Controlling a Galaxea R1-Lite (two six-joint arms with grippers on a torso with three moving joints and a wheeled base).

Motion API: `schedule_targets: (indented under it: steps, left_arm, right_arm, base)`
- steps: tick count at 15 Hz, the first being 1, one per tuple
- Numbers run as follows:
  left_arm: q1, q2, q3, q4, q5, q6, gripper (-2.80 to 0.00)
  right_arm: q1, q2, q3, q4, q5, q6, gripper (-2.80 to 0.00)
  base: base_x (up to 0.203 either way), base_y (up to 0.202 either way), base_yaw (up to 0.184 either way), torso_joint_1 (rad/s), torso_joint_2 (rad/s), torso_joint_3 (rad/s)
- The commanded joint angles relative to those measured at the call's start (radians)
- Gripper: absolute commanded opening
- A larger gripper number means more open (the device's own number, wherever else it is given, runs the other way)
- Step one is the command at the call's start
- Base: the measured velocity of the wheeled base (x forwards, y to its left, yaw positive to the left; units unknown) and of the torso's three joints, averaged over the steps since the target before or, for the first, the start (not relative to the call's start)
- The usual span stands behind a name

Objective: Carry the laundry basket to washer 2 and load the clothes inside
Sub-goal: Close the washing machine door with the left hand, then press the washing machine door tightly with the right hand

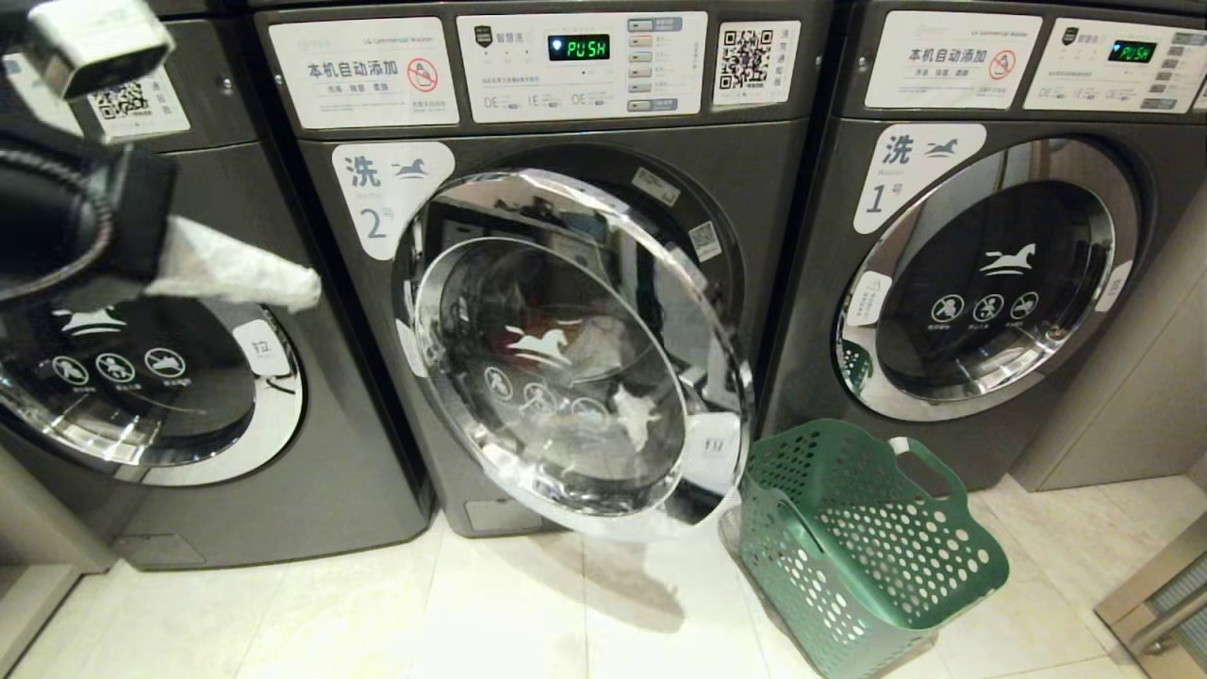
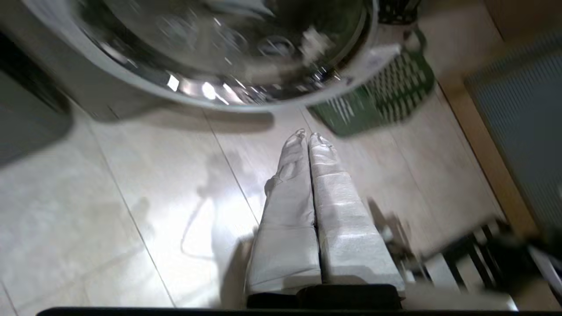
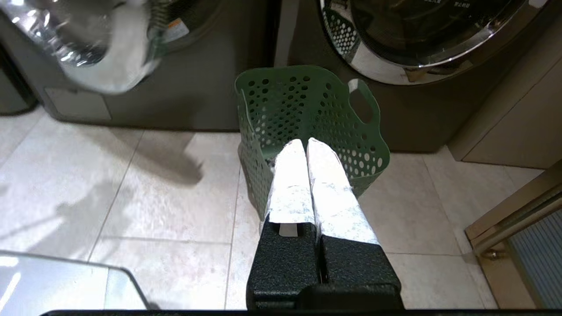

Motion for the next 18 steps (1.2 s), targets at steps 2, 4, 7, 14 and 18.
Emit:
schedule_targets:
  steps: [2, 4, 7, 14, 18]
  left_arm:
    - [-0.028, 0.058, 0.045, -0.452, 0.352, -0.096, -2.8]
    - [-0.029, 0.014, 0.114, -0.491, 0.433, -0.18, -2.8]
    - [-0.027, -0.141, 0.266, -0.494, 0.478, -0.213, -2.8]
    - [-0.002, -0.708, 0.573, -0.281, 0.587, -0.202, -2.8]
    - [0.01, -0.877, 0.626, -0.164, 0.783, -0.084, -2.8]
  right_arm:
    - [0.0, 0.067, -0.165, 0.036, 0.009, -0.017, -2.8]
    - [0.003, 0.256, -0.399, 0.066, 0.019, -0.009, -2.8]
    - [0.025, 0.773, -0.732, 0.06, 0.074, -0.005, -2.8]
    - [0.206, 1.952, -1.147, -0.513, 0.163, -0.096, -2.8]
    - [0.244, 2.329, -1.382, -0.809, 0.214, -0.126, -2.8]
  base:
    - [0.0, 0.0, 0.0, 0.0, 0.0, 0.0]
    - [0.0, 0.0, 0.0, 0.0, 0.0, 0.0]
    - [0.0, 0.0, 0.0, 0.0, 0.0, 0.0]
    - [0.0, 0.0, 0.0, 0.0, 0.0, 0.0]
    - [0.0, 0.0, 0.0, 0.0, 0.0, 0.0]
